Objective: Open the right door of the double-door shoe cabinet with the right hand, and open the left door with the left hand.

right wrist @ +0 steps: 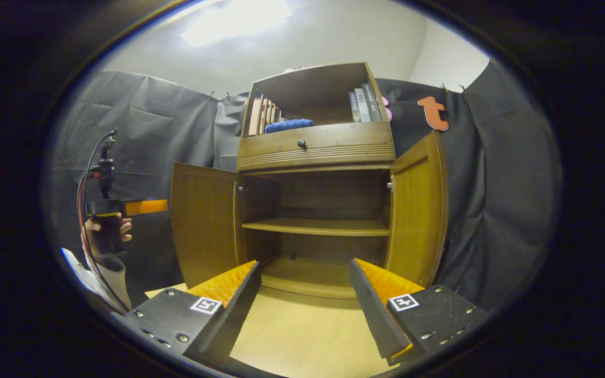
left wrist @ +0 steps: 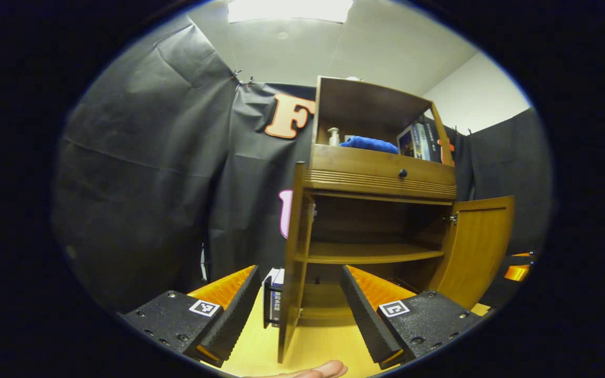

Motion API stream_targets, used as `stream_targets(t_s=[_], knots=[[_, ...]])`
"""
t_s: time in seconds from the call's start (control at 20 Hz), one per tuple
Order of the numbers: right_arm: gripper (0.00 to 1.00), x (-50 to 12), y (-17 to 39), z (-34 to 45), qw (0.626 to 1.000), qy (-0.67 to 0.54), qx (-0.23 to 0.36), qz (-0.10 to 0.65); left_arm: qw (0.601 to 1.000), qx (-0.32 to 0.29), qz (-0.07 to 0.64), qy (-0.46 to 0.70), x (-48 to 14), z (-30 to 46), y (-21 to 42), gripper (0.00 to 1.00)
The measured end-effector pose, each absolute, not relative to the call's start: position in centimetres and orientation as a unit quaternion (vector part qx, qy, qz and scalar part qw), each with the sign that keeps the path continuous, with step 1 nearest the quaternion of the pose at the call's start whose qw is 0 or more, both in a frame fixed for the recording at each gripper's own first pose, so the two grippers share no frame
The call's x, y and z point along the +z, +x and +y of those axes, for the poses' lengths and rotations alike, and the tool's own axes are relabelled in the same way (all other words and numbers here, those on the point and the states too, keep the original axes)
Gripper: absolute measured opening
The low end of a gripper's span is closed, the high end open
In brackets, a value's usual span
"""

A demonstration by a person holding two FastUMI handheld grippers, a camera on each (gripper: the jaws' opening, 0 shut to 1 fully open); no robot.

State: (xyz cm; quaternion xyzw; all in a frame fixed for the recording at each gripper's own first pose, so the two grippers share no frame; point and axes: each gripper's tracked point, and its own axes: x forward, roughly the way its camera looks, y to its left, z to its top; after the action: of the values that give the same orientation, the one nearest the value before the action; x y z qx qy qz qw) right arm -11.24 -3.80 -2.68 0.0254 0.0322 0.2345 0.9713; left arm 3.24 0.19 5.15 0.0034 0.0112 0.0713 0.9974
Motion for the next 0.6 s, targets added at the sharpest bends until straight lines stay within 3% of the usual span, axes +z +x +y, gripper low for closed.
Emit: stream_targets(t_s=[0.1,0.15,0.2,0.4,0.6], knots=[[1.0,-2.2,-11.2,-4.1,0.973,0.029,0.228,0.029,0.998,0.057,0.008,0.008,5.5,-2.0,3.6,0.89],[1.0,-2.1,-11.0,-4.4,0.974,0.029,0.223,0.032,0.999,0.044,0.006,0.012,5.7,-3.4,3.6,0.95],[0.96,-1.8,-10.9,-4.7,0.975,0.032,0.217,0.033,0.999,0.03,0.006,0.013,5.7,-4.8,3.9,0.91],[1.0,-0.8,-10.1,-5.0,0.98,0.031,0.196,0.026,1.0,-0.016,0.0,0.006,5.6,-10.1,5.1,0.92],[0.96,0.4,-8.5,-7.1,0.989,0.018,0.147,0.005,0.999,-0.033,-0.005,0.025,4.1,-14.0,7.6,0.92]])
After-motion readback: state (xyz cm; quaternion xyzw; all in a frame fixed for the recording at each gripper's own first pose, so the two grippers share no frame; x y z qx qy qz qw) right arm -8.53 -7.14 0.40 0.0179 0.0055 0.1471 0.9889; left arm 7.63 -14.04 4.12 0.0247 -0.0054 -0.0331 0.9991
